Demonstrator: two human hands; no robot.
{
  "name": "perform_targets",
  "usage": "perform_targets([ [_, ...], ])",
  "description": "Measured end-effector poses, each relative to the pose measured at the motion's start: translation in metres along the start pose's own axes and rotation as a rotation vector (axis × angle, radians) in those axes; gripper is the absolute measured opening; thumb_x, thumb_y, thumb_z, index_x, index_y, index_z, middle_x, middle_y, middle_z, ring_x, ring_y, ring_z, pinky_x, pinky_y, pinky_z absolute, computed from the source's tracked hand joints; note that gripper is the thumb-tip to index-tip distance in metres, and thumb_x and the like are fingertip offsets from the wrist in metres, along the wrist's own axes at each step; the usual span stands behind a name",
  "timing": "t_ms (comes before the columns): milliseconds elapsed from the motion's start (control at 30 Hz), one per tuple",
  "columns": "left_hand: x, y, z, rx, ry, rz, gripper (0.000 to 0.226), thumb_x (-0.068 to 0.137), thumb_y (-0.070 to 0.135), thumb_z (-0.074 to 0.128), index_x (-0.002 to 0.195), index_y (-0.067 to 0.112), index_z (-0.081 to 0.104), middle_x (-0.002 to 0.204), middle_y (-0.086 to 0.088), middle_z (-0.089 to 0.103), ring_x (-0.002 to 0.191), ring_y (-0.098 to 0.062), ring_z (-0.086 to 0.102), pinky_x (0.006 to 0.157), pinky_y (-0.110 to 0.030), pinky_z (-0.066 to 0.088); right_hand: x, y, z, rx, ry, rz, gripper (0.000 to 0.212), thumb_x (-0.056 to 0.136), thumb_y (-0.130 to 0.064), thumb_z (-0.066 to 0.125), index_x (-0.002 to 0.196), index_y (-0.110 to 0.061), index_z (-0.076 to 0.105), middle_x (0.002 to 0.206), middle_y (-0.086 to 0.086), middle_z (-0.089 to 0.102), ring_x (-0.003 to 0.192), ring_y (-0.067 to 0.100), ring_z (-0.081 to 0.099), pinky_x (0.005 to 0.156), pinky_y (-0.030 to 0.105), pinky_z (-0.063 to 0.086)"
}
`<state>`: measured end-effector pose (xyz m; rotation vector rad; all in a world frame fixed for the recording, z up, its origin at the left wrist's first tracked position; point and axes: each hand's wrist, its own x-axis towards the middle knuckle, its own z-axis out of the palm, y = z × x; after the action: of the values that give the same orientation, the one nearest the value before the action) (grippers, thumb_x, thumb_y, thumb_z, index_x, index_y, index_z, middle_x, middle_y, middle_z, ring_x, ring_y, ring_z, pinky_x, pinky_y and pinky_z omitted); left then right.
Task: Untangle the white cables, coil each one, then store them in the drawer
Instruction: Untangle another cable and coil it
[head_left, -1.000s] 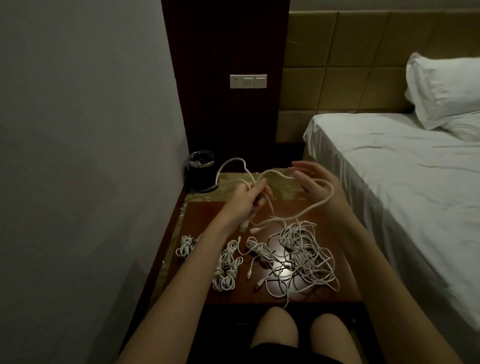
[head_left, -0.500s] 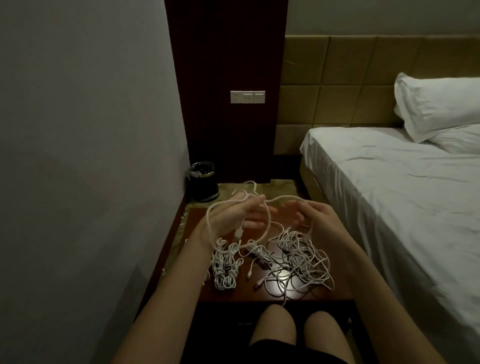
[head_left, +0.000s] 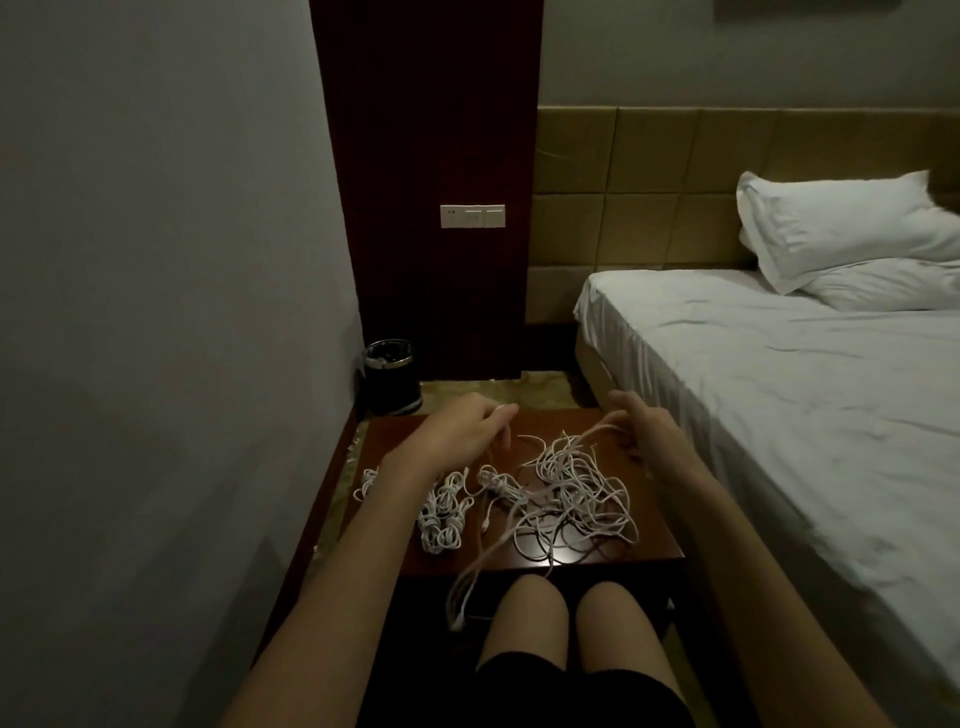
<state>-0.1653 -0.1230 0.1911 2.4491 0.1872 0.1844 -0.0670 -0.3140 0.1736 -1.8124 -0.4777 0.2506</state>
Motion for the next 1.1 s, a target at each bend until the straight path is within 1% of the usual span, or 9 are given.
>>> perform_targets([
  [100, -0.01, 0.009, 0.003, -0.098, 0.07, 0.146, 0.05, 0.103, 0.04, 0.036, 0.062, 0.019, 0.053, 0.066, -0.004, 0.052, 0.046, -0.009, 0.043, 0.054, -0.026, 0.038, -0.014, 0.004, 0.009, -0.182, -0.079, -0.096, 0.037, 0.1, -0.032, 0.044, 0.085, -0.013, 0.072, 0.086, 0.009, 0.071, 0.078, 0.02, 0.066, 0.073, 0.029, 0.052],
  [267, -0.019, 0.018, 0.014, -0.522, 0.07, 0.252, 0.052, 0.103, 0.037, 0.032, 0.056, 0.015, 0.041, 0.052, 0.002, 0.039, 0.043, -0.007, 0.038, 0.048, -0.017, 0.033, -0.027, 0.008, 0.038, -0.154, -0.263, -0.256, 0.034, 0.1, -0.028, 0.049, 0.129, -0.015, 0.058, 0.122, -0.003, 0.064, 0.112, 0.008, 0.059, 0.09, 0.019, 0.048],
  [400, -0.028, 0.019, 0.023, -0.831, 0.07, 0.205, 0.048, 0.104, 0.033, 0.031, 0.059, 0.015, 0.033, 0.052, 0.004, 0.027, 0.041, -0.007, 0.026, 0.042, -0.019, 0.022, -0.038, 0.017, 0.059, -0.076, -0.126, -0.341, 0.016, 0.098, -0.018, 0.053, 0.099, -0.011, 0.068, 0.092, 0.004, 0.07, 0.088, 0.022, 0.066, 0.08, 0.04, 0.054],
  [500, -0.036, 0.012, 0.03, -0.934, -0.017, 0.155, 0.043, 0.104, 0.028, 0.033, 0.062, 0.017, 0.03, 0.052, 0.007, 0.023, 0.04, -0.005, 0.02, 0.037, -0.015, 0.018, -0.05, 0.018, 0.058, -0.004, 0.143, -0.425, 0.007, 0.094, -0.019, 0.059, 0.098, -0.014, 0.061, 0.092, -0.001, 0.063, 0.083, 0.009, 0.061, 0.07, 0.018, 0.048],
  [600, -0.044, 0.013, 0.037, -0.941, -0.181, 0.17, 0.041, 0.104, 0.023, 0.029, 0.064, 0.017, 0.029, 0.051, 0.009, 0.024, 0.04, -0.004, 0.018, 0.035, -0.014, 0.017, -0.053, 0.018, 0.056, -0.045, 0.001, -0.454, 0.022, 0.097, -0.02, 0.055, 0.117, -0.013, 0.059, 0.109, 0.001, 0.063, 0.099, 0.01, 0.062, 0.082, 0.024, 0.052],
  [733, -0.052, 0.008, 0.039, -0.775, -0.104, 0.126, 0.045, 0.105, 0.03, 0.031, 0.063, 0.016, 0.038, 0.049, 0.009, 0.031, 0.041, -0.005, 0.024, 0.039, -0.015, 0.022, -0.065, 0.028, 0.056, 0.017, -0.07, -0.474, 0.029, 0.101, -0.021, 0.047, 0.085, -0.011, 0.069, 0.073, 0.015, 0.064, 0.065, 0.041, 0.055, 0.059, 0.054, 0.043],
  [833, -0.055, -0.002, 0.052, -0.498, 0.107, 0.08, 0.05, 0.104, 0.039, 0.035, 0.067, 0.012, 0.057, 0.05, 0.007, 0.05, 0.043, -0.008, 0.046, 0.048, -0.022, 0.038, -0.077, 0.032, 0.057, 0.033, 0.05, -0.472, 0.03, 0.1, -0.019, 0.049, 0.077, -0.024, 0.068, 0.061, 0.007, 0.06, 0.055, 0.034, 0.053, 0.051, 0.044, 0.041],
  [933, -0.053, -0.006, 0.068, -0.435, 0.249, 0.048, 0.045, 0.103, 0.044, 0.036, 0.088, 0.021, 0.071, 0.081, 0.004, 0.072, 0.07, -0.012, 0.068, 0.062, -0.022, 0.052, -0.081, 0.028, 0.059, 0.009, 0.091, -0.456, 0.025, 0.099, -0.016, 0.05, 0.083, -0.02, 0.069, 0.059, -0.013, 0.061, 0.055, 0.001, 0.057, 0.054, 0.015, 0.041],
  [1100, -0.051, 0.015, 0.076, -0.948, 0.232, 0.02, 0.048, 0.105, 0.034, 0.03, 0.093, 0.006, 0.067, 0.084, -0.004, 0.073, 0.079, -0.013, 0.072, 0.064, -0.017, 0.053, -0.08, 0.039, 0.061, 0.005, 0.053, -0.38, 0.03, 0.099, -0.016, 0.051, 0.081, -0.001, 0.07, 0.058, -0.004, 0.058, 0.051, 0.01, 0.048, 0.05, 0.019, 0.035],
])
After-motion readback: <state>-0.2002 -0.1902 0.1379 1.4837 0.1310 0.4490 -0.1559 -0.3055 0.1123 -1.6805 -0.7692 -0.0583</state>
